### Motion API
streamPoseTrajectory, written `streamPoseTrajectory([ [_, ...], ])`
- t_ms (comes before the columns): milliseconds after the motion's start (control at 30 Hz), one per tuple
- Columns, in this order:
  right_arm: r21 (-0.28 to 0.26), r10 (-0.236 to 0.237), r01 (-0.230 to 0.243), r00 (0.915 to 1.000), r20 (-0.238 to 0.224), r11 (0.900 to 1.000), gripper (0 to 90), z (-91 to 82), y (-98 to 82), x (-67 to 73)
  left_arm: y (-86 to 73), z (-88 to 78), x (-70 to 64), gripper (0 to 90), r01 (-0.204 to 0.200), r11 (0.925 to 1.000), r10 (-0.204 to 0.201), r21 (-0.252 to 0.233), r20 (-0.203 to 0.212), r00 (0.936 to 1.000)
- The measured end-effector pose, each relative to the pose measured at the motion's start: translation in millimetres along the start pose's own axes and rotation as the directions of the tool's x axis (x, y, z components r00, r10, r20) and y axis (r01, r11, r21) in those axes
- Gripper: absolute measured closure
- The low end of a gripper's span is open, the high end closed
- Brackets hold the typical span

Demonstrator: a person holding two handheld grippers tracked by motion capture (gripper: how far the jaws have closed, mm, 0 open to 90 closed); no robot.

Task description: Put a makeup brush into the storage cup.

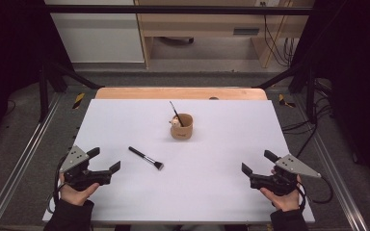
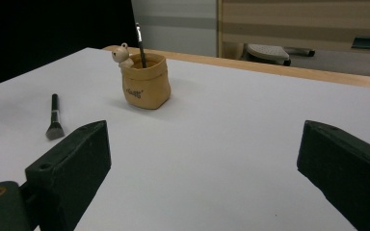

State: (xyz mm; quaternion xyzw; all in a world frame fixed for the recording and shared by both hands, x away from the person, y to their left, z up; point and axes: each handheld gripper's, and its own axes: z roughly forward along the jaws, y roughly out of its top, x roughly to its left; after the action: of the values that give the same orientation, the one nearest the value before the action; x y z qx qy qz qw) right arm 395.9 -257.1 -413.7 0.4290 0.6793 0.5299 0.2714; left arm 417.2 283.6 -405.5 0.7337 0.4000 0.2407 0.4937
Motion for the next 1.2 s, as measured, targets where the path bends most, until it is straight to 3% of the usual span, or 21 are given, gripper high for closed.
streamPoseTrajectory([
  [400, -0.016, -0.009, 0.009, 1.0, -0.001, 1.0, 5.0, -2.2, 4.5, 1.5, 15.5, 12.9, -0.4, 6.4, -0.046, 0.9986, 0.045, 0.026, 0.03, 0.9986],
  [600, -0.007, -0.009, 0.009, 0.9999, -0.008, 1.0, 5.0, -0.3, 4.3, 2.5, 20.5, 20.9, 2.1, 6.4, -0.072, 0.9953, 0.069, 0.066, 0.033, 0.997],
  [867, -0.005, -0.017, 0.017, 0.9998, -0.012, 1.0, 5.0, 0.8, 4.0, 3.2, 28.0, 36.2, 5.5, 6.4, -0.114, 0.9856, 0.107, 0.125, 0.067, 0.9921],
  [1200, -0.002, -0.018, 0.018, 0.9997, -0.016, 1.0, 5.0, 2.0, 3.6, 4.3, 27.9, 53.8, 3.8, 6.5, -0.139, 0.9743, 0.12, 0.177, 0.113, 0.9862],
])
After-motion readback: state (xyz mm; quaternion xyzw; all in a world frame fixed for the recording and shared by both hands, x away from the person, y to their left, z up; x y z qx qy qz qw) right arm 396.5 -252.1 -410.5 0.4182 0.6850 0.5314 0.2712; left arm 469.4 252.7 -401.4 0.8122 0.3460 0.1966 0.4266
